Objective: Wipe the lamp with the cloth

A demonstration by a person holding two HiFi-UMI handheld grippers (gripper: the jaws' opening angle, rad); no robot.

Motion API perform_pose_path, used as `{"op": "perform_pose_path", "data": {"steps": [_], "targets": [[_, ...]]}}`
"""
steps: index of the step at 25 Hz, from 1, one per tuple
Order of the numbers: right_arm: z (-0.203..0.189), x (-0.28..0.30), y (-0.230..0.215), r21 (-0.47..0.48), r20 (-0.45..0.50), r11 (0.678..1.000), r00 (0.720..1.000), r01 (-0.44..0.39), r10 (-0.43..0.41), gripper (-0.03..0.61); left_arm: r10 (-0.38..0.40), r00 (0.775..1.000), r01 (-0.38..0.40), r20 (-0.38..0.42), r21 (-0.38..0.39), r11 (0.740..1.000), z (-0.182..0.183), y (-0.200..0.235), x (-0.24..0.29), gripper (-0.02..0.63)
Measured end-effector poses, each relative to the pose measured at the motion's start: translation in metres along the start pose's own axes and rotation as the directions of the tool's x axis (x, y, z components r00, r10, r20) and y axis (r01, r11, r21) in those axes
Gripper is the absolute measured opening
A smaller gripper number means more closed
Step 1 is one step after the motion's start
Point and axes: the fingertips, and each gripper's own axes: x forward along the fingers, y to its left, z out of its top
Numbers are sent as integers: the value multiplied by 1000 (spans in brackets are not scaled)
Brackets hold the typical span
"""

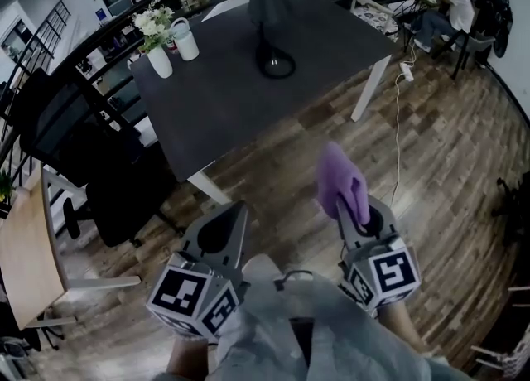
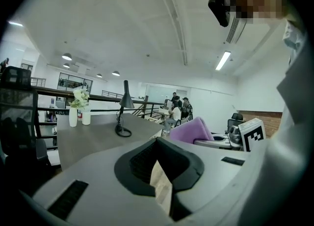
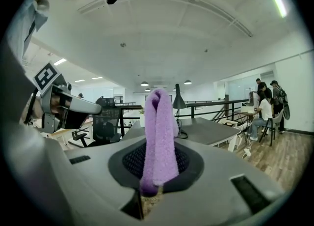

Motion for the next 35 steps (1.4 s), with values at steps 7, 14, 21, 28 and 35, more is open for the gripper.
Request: {"op": "perform_pose_path", "data": {"steps": [7, 14, 21, 28, 35], "targets": [[-4, 1, -26, 19, -10, 999, 999, 41, -40, 51, -23, 1000, 23, 1, -20, 1000, 8, -3, 25, 12], [-8, 16, -48, 27, -46, 996, 996, 83, -81, 51, -65, 998, 64, -12, -13, 998, 10, 1, 63, 12], [11, 50, -84, -9, -11, 994, 994, 110, -111, 51, -124, 992, 124, -12, -1, 992, 27, 6, 124, 12], [30, 98, -120, -12, -4, 992, 992, 122, -122, 51, -148, 989, 149, -31, 14, 989, 51, 24, 184, 12], [52, 156, -152, -19, -2, 992, 993, 121, -121, 51, -140, 989, 140, -39, 7, 990, 78, 57, 238, 12]]}}
